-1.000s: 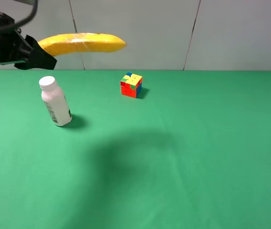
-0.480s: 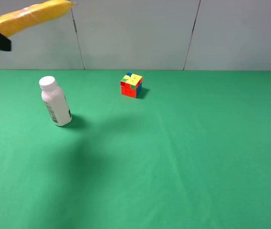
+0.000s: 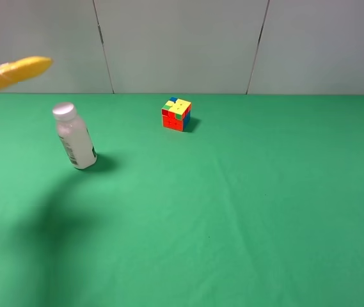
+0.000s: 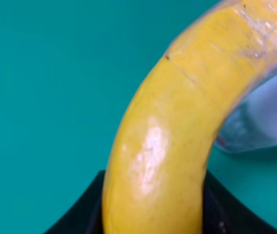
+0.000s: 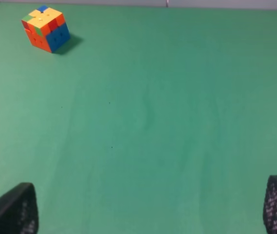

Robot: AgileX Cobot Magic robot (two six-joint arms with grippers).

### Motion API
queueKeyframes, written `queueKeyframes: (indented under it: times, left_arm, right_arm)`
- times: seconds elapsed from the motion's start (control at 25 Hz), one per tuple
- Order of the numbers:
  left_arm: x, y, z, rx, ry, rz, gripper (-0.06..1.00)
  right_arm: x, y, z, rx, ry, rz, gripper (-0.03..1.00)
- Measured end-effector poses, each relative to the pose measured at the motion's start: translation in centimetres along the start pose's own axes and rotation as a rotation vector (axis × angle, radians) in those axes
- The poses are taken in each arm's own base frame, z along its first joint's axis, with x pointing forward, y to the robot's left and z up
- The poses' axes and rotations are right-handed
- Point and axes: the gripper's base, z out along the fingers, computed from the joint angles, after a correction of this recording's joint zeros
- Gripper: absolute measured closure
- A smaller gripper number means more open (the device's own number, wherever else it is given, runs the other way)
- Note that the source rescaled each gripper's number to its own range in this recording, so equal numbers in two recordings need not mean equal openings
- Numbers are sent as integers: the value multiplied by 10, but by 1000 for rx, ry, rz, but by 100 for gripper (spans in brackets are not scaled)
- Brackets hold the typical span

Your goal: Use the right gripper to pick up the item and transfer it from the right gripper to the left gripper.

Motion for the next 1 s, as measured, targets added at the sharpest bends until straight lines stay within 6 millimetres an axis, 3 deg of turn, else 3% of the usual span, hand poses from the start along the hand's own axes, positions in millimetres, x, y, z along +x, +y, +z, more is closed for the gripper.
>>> queueKeyframes:
  times: [0.2,0.44,1.0]
  left_arm:
    - [20,19,13,-59,-2,-98,94]
    - [20,31,22,-102,-38,-143,94]
    - [28,53,96,-170,95,-232,94]
  right_arm:
    - [0,0,0,0,0,0,-3]
    - [0,0,0,0,0,0,-3]
    - [0,0,0,0,0,0,-3]
